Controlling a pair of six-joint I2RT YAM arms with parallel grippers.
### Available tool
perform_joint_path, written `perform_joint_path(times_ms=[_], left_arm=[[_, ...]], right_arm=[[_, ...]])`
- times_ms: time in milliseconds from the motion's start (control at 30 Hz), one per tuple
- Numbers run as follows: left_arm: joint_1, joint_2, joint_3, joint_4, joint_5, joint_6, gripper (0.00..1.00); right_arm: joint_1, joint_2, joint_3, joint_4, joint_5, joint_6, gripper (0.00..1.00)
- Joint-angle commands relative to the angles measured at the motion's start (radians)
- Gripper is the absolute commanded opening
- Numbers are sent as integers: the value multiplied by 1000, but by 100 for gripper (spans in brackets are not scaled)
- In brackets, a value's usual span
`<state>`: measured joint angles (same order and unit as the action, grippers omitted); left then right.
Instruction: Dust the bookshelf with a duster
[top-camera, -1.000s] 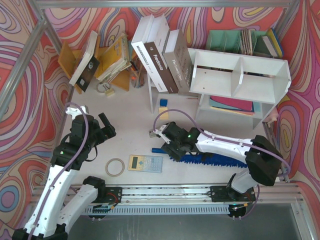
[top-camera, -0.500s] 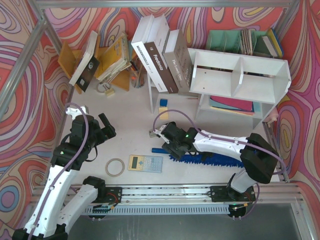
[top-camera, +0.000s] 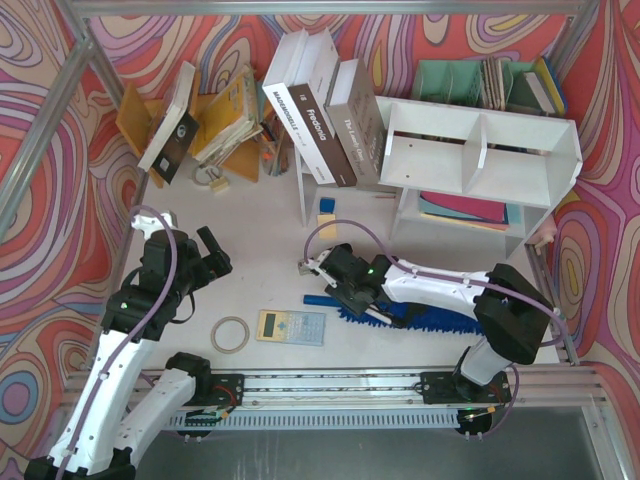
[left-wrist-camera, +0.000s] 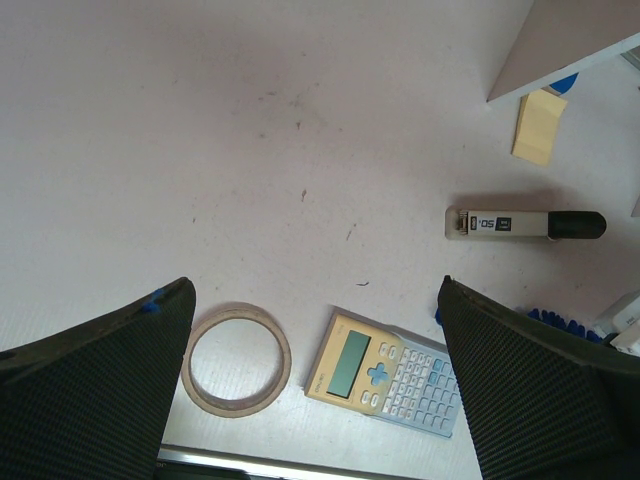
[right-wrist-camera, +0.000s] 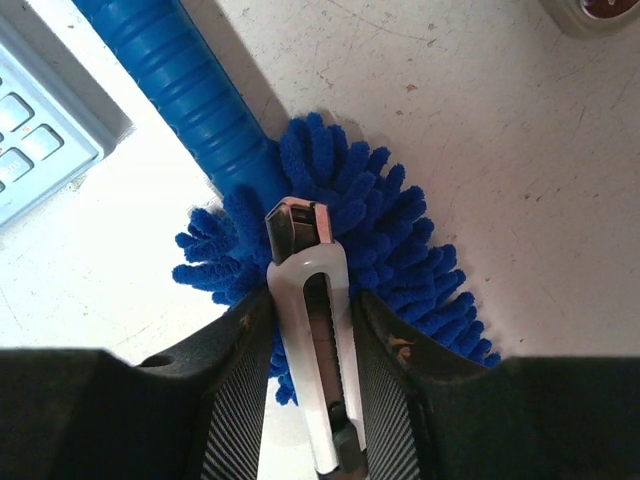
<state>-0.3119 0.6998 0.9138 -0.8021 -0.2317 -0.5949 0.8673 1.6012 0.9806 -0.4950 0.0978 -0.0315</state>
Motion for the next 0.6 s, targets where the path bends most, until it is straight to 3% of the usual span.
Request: perform_joint_path(times_ms=[0,567], left_arm=[[-1,0,-16,-12,2,-6,98],[-1,6,-15,-12,-15,-8,99]], right_arm=[[-4,10,37,-5,26,-14,39],[-4,-10,68,-51,37,-23,32]])
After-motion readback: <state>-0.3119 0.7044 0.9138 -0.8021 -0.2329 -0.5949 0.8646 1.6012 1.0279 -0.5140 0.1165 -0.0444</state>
